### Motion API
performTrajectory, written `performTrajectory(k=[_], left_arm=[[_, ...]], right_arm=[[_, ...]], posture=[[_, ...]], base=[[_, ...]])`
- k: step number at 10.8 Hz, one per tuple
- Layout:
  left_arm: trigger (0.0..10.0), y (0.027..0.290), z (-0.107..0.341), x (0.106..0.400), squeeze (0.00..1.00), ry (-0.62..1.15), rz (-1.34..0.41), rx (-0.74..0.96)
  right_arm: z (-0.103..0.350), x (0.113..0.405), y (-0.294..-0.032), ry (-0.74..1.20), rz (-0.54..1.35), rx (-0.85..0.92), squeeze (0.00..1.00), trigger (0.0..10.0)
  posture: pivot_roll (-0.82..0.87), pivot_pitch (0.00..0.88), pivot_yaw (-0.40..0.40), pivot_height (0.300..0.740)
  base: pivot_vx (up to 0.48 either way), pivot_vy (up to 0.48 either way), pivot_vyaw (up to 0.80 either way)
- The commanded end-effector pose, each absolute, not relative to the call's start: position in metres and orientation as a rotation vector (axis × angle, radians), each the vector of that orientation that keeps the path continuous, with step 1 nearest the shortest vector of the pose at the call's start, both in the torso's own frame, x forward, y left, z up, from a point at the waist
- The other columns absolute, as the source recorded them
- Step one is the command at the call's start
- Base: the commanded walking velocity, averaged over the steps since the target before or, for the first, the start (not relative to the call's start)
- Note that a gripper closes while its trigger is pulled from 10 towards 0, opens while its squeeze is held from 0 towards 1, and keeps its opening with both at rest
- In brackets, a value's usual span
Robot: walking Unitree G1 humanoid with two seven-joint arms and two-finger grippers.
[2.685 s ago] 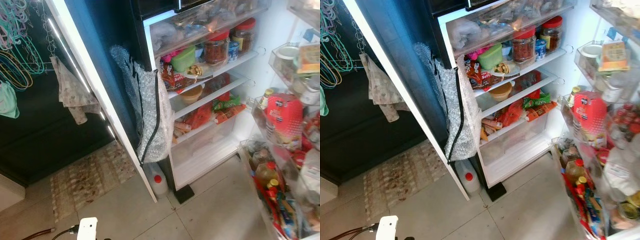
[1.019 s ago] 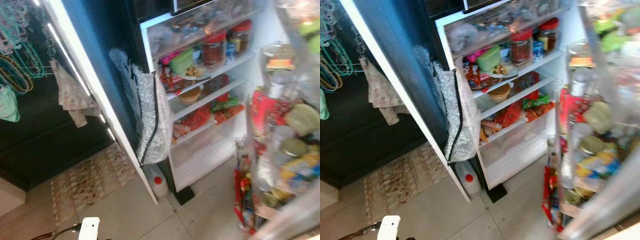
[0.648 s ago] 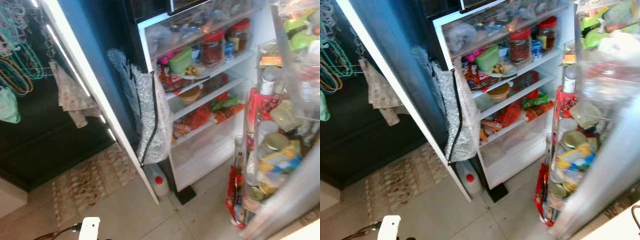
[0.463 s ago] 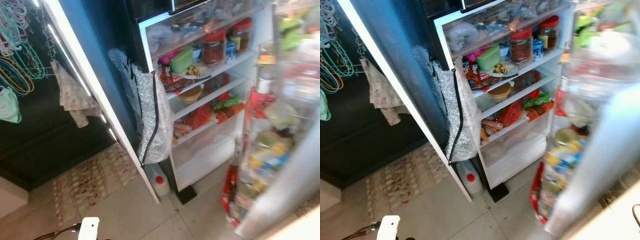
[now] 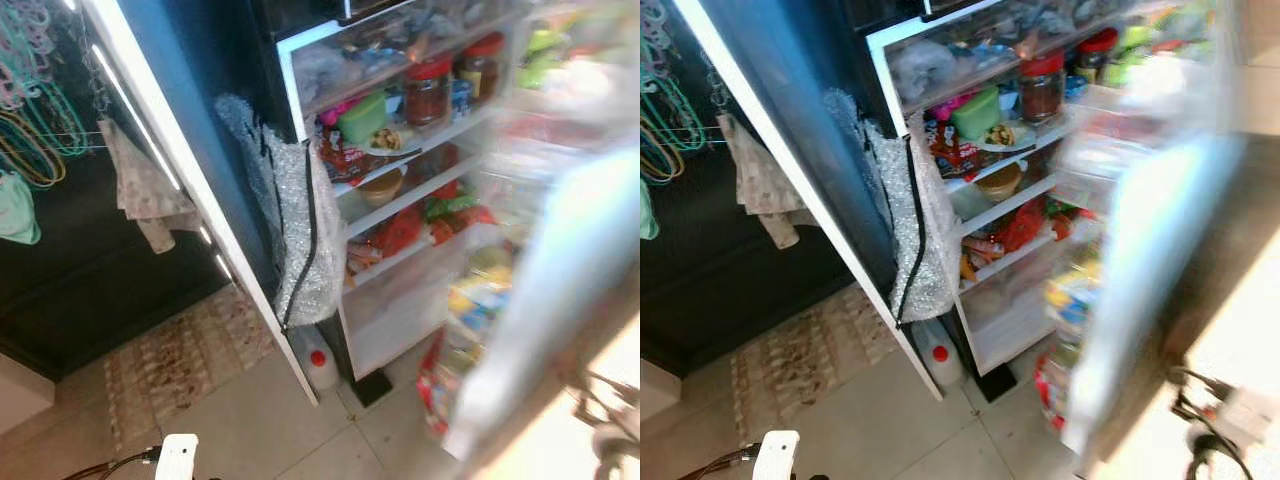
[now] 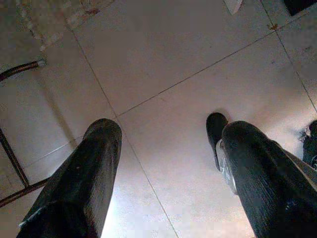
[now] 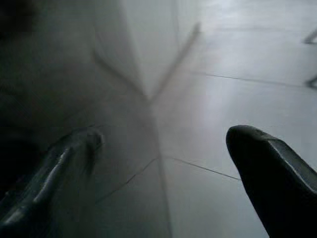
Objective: Restocking fridge
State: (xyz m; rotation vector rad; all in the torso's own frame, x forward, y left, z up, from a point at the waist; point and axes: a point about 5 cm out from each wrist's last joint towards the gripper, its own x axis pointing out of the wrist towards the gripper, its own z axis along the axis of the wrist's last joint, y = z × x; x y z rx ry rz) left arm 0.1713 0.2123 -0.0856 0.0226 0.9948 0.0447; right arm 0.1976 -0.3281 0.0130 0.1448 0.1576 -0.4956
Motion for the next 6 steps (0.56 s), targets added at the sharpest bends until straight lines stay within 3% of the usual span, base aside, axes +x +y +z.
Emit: performTrajectory(k=[1, 3, 6], left_arm=[[10.0, 0.223, -0.085, 0.167, 0.00, 1.008, 0.057, 0.051], [10.0, 0.223, -0.085, 0.167, 0.00, 1.010, 0.060, 0.055], [10.0, 0.223, -0.085, 0.167, 0.00, 1.007, 0.058, 0.055]], right_arm=[[0.018, 0.210, -0.317, 0.136, -0.396, 0.149, 0.00, 10.0], [0.026, 0.221, -0.312, 0.118, -0.305, 0.149, 0.00, 10.0], [0.042, 0.258, -0.279, 0.092, -0.034, 0.147, 0.00, 10.0]], posture=[[-0.10, 0.055, 0.160, 0.740], [-0.10, 0.058, 0.160, 0.740], [-0.10, 0.051, 0.154, 0.740]], base=[[0.000, 0.000, 0.00], [0.000, 0.000, 0.00], [0.000, 0.000, 0.00]])
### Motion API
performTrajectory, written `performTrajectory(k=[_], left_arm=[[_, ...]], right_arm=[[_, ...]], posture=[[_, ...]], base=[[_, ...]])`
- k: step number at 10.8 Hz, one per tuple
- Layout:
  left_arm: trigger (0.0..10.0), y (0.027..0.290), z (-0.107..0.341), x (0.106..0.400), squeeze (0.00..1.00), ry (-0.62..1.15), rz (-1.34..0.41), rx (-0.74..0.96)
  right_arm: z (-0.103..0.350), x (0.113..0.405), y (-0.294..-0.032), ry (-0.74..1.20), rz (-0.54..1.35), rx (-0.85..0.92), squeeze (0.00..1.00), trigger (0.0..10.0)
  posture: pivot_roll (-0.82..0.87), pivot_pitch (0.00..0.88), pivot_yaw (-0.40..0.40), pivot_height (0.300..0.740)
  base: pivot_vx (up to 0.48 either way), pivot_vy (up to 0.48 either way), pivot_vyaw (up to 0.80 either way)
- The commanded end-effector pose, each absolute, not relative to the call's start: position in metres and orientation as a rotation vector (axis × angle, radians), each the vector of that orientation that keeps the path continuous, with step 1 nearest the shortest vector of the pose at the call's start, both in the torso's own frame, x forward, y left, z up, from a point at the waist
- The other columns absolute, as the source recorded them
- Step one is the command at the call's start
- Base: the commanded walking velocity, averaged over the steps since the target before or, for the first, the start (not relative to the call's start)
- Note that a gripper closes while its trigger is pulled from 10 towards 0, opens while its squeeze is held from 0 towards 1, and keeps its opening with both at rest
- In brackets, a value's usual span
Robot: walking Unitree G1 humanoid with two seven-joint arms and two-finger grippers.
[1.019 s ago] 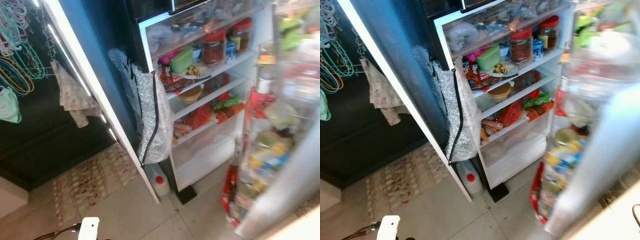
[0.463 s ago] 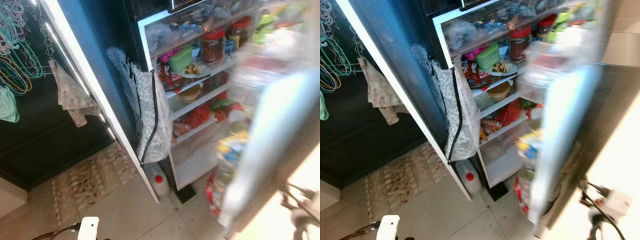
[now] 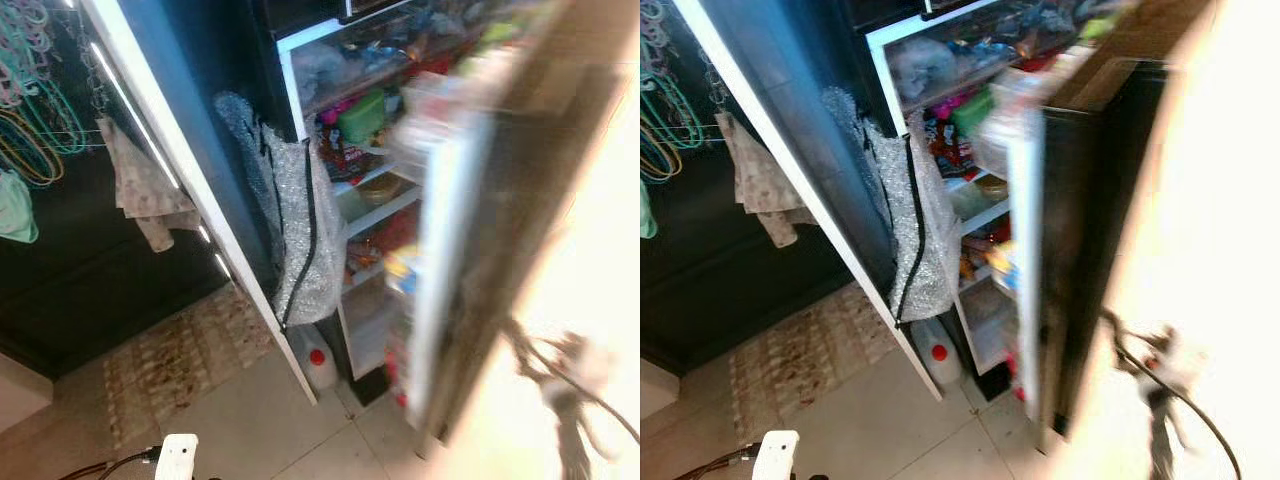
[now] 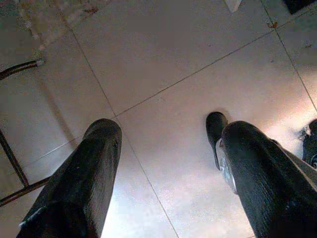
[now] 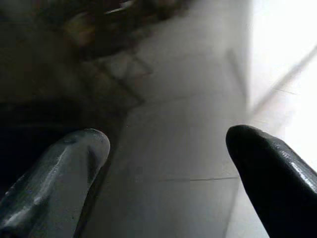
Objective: Restocking fridge
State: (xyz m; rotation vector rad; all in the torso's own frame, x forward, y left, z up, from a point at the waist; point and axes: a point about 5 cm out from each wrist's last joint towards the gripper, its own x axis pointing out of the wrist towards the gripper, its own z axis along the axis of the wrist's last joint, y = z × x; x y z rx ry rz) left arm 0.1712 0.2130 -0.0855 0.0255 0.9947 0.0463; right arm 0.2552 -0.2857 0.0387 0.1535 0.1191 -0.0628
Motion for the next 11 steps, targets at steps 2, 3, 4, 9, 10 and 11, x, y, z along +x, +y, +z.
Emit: performTrajectory(k=[2, 3, 4, 9, 10, 11], left_arm=[[10.0, 0.223, -0.085, 0.167, 0.00, 1.005, 0.059, 0.056], [10.0, 0.223, -0.085, 0.167, 0.00, 1.004, 0.062, 0.056], [10.0, 0.223, -0.085, 0.168, 0.00, 1.003, 0.064, 0.058], [10.0, 0.224, -0.084, 0.169, 0.00, 0.993, 0.093, 0.048], [10.0, 0.224, -0.084, 0.169, 0.00, 0.993, 0.097, 0.045], [10.0, 0.224, -0.085, 0.168, 0.00, 0.995, 0.098, 0.044]], right_arm=[[0.065, 0.291, -0.250, 0.053, 0.173, 0.154, 0.00, 10.0], [0.074, 0.303, -0.238, 0.037, 0.241, 0.132, 0.00, 10.0], [0.083, 0.318, -0.220, 0.027, 0.313, 0.114, 0.00, 10.0], [0.122, 0.366, -0.126, -0.001, 0.555, 0.092, 0.00, 10.0], [0.122, 0.368, -0.123, 0.002, 0.554, 0.089, 0.00, 10.0], [0.120, 0.368, -0.127, 0.008, 0.537, 0.095, 0.00, 10.0]], posture=[[-0.08, 0.040, 0.149, 0.740], [-0.08, 0.039, 0.150, 0.740], [-0.08, 0.035, 0.151, 0.740], [-0.03, 0.023, 0.142, 0.740], [-0.03, 0.023, 0.141, 0.740], [-0.03, 0.027, 0.140, 0.740]], base=[[0.000, 0.000, 0.00], [0.000, 0.000, 0.00], [0.000, 0.000, 0.00], [0.000, 0.000, 0.00], [0.000, 0.000, 0.00], [0.000, 0.000, 0.00]])
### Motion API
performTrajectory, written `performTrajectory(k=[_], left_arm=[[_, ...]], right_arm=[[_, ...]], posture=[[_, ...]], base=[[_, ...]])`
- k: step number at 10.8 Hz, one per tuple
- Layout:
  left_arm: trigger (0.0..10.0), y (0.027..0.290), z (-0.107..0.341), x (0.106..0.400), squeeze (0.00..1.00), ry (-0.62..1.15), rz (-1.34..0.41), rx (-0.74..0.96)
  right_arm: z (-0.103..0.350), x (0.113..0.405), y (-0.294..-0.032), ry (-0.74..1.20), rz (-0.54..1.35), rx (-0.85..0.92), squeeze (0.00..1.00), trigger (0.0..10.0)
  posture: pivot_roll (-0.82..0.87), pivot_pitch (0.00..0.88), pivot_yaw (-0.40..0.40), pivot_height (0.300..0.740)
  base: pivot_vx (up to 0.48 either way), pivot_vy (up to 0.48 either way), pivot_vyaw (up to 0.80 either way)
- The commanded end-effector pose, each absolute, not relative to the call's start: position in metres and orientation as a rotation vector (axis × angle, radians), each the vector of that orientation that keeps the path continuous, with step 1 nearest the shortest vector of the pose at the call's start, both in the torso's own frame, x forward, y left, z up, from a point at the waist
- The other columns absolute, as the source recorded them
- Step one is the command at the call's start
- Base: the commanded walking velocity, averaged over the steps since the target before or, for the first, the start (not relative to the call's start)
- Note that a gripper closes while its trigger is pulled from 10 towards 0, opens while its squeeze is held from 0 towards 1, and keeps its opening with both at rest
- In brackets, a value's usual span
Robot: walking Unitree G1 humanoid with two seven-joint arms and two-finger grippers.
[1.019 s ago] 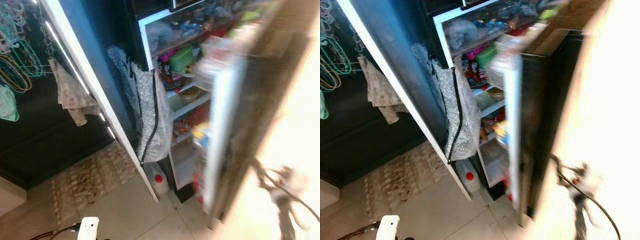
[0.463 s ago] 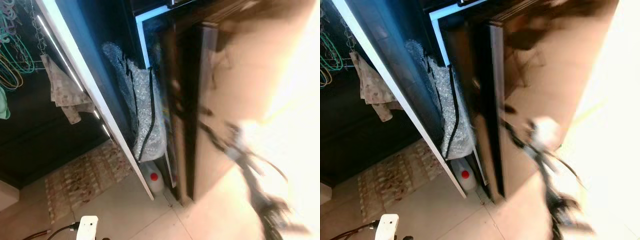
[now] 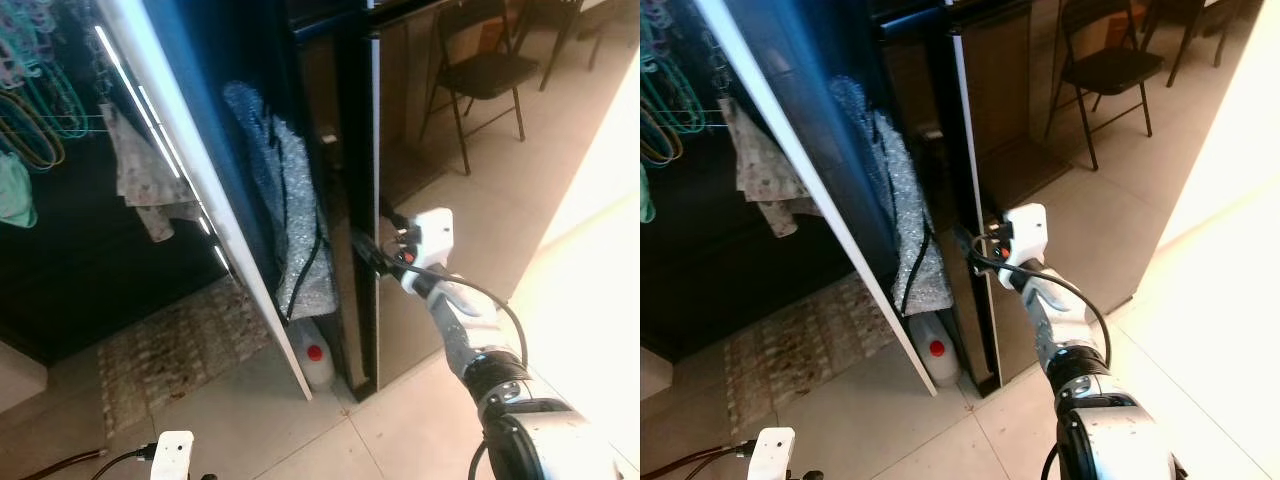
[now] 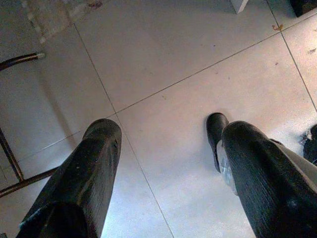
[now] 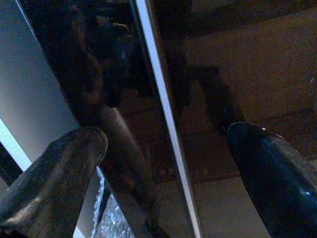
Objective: Restocking fridge
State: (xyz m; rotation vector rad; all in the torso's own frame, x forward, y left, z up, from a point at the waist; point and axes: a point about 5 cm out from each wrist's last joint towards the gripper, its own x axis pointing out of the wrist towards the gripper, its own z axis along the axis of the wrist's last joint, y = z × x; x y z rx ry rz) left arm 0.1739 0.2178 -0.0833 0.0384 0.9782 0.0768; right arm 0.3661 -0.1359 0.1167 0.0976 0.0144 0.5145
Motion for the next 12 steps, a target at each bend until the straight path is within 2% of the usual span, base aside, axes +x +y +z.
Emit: performTrajectory(k=[1, 3, 4, 6, 7, 8, 9, 10, 11, 12], left_arm=[[10.0, 0.224, -0.085, 0.168, 0.00, 0.997, 0.096, 0.045], [10.0, 0.223, -0.085, 0.168, 0.00, 0.998, 0.094, 0.041], [10.0, 0.222, -0.085, 0.167, 0.00, 0.999, 0.093, 0.037], [10.0, 0.221, -0.086, 0.167, 0.00, 1.001, 0.092, 0.034], [10.0, 0.221, -0.086, 0.166, 0.00, 1.003, 0.092, 0.035], [10.0, 0.221, -0.086, 0.166, 0.00, 1.007, 0.091, 0.038], [10.0, 0.221, -0.087, 0.166, 0.00, 1.010, 0.087, 0.043], [10.0, 0.221, -0.087, 0.165, 0.00, 1.010, 0.085, 0.043], [10.0, 0.220, -0.087, 0.166, 0.00, 1.009, 0.085, 0.041], [10.0, 0.220, -0.087, 0.166, 0.00, 1.008, 0.087, 0.033]], right_arm=[[0.119, 0.368, -0.131, 0.010, 0.525, 0.094, 0.00, 10.0], [0.115, 0.367, -0.147, 0.007, 0.459, 0.103, 0.00, 10.0], [0.111, 0.363, -0.163, -0.003, 0.363, 0.109, 0.00, 10.0], [0.100, 0.345, -0.213, -0.062, 0.066, 0.130, 0.00, 10.0], [0.095, 0.326, -0.245, -0.124, -0.139, 0.159, 0.00, 10.0], [0.083, 0.293, -0.283, -0.154, -0.402, 0.131, 0.00, 10.0], [0.065, 0.267, -0.301, -0.104, -0.536, 0.085, 0.00, 10.0], [0.038, 0.246, -0.308, 0.020, -0.594, 0.107, 0.00, 10.0], [-0.003, 0.225, -0.301, 0.263, -0.544, 0.175, 0.00, 10.0], [-0.044, 0.197, -0.278, 0.567, -0.427, 0.192, 0.00, 10.0]], posture=[[-0.03, 0.028, 0.140, 0.740], [-0.04, 0.035, 0.135, 0.740], [-0.04, 0.036, 0.131, 0.740], [-0.05, 0.041, 0.127, 0.740], [-0.05, 0.043, 0.124, 0.740], [-0.07, 0.049, 0.124, 0.740], [-0.07, 0.049, 0.123, 0.740], [-0.07, 0.048, 0.120, 0.740], [-0.08, 0.046, 0.119, 0.740], [-0.08, 0.045, 0.120, 0.740]], base=[[0.000, 0.000, 0.00], [0.000, 0.000, 0.00], [0.000, 0.000, 0.00], [0.000, 0.000, 0.00], [0.000, 0.000, 0.00], [0.000, 0.000, 0.00], [0.000, 0.000, 0.00], [0.000, 0.000, 0.00], [0.000, 0.000, 0.00], [0.000, 0.000, 0.00]])
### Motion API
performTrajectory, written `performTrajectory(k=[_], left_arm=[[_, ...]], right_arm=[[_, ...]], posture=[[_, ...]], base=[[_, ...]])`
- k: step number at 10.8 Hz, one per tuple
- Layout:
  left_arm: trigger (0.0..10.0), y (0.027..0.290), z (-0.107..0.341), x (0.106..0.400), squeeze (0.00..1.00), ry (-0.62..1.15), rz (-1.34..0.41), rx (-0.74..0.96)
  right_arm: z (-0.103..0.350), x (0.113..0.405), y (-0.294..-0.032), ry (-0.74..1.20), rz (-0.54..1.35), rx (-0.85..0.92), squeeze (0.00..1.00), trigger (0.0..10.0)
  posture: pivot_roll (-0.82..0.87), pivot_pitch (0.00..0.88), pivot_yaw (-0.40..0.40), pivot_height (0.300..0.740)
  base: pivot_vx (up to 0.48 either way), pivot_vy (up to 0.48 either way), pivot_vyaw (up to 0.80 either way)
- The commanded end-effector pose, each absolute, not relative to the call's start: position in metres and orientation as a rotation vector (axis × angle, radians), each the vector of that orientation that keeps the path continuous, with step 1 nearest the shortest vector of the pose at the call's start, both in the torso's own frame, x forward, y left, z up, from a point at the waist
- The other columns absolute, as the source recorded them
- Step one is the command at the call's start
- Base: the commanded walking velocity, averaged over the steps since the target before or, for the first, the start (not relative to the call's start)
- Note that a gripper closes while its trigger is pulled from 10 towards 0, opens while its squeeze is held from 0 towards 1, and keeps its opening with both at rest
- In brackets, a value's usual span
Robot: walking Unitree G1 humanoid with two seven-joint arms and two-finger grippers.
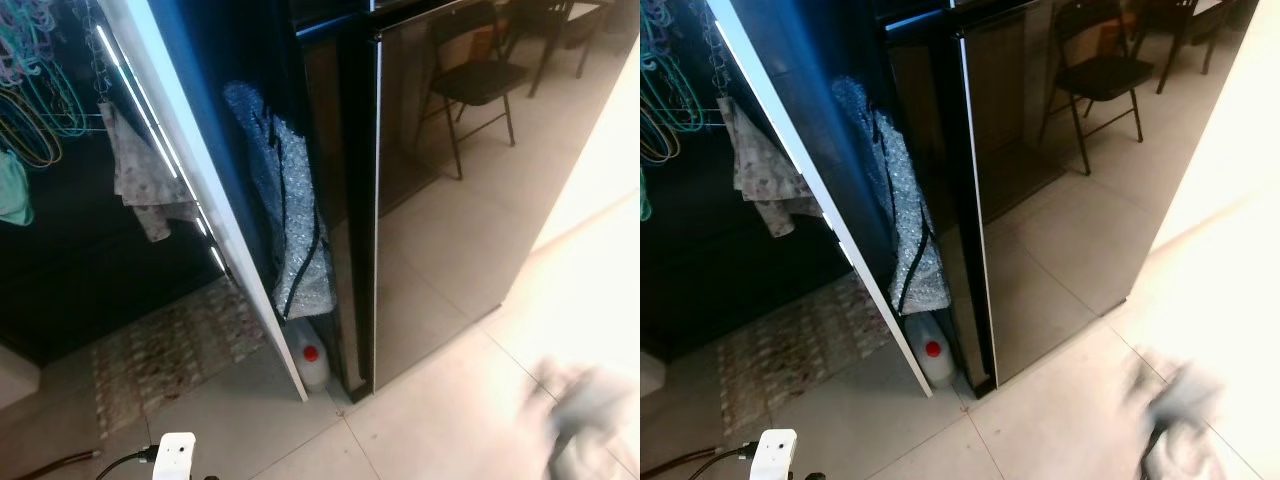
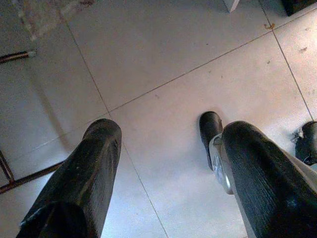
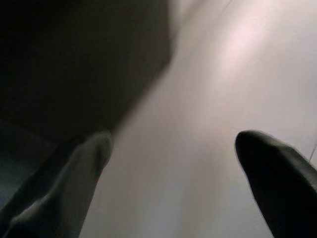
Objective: Restocking fridge
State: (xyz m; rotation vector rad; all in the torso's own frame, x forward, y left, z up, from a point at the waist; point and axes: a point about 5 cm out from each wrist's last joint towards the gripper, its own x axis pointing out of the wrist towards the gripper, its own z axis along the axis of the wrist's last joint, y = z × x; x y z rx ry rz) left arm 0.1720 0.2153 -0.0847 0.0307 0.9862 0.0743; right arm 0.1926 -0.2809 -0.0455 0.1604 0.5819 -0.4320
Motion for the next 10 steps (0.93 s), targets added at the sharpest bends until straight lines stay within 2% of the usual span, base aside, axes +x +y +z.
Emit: performTrajectory(k=[1, 2, 4, 5, 7, 10], left_arm=[[10.0, 0.219, -0.087, 0.166, 0.00, 1.005, 0.094, 0.017], [10.0, 0.219, -0.087, 0.165, 0.00, 1.002, 0.116, -0.011], [10.0, 0.220, -0.087, 0.164, 0.00, 1.004, 0.113, 0.000], [10.0, 0.220, -0.088, 0.164, 0.00, 1.008, 0.103, 0.011], [10.0, 0.219, -0.088, 0.162, 0.00, 1.012, 0.108, 0.005], [10.0, 0.219, -0.088, 0.162, 0.00, 1.012, 0.105, 0.012]], right_arm=[[-0.071, 0.169, -0.257, 0.775, -0.326, 0.141, 0.00, 10.0], [-0.089, 0.143, -0.237, 0.933, -0.237, 0.167, 0.00, 10.0], [-0.096, 0.140, -0.218, 1.001, -0.137, 0.169, 0.00, 10.0], [-0.096, 0.140, -0.215, 1.014, -0.086, 0.147, 0.00, 10.0], [-0.097, 0.136, -0.216, 1.031, -0.068, 0.150, 0.00, 10.0], [-0.098, 0.120, -0.235, 1.053, -0.121, 0.197, 0.00, 10.0]], posture=[[-0.07, 0.040, 0.115, 0.740], [-0.06, 0.034, 0.106, 0.740], [-0.06, 0.028, 0.101, 0.740], [-0.05, 0.026, 0.100, 0.740], [-0.05, 0.011, 0.087, 0.740], [-0.05, 0.002, 0.088, 0.740]], base=[[0.000, 0.000, 0.00], [0.000, 0.000, 0.00], [0.000, 0.000, 0.00], [0.000, -0.319, 0.00], [0.000, -0.362, 0.62], [0.000, -0.364, 0.00]])
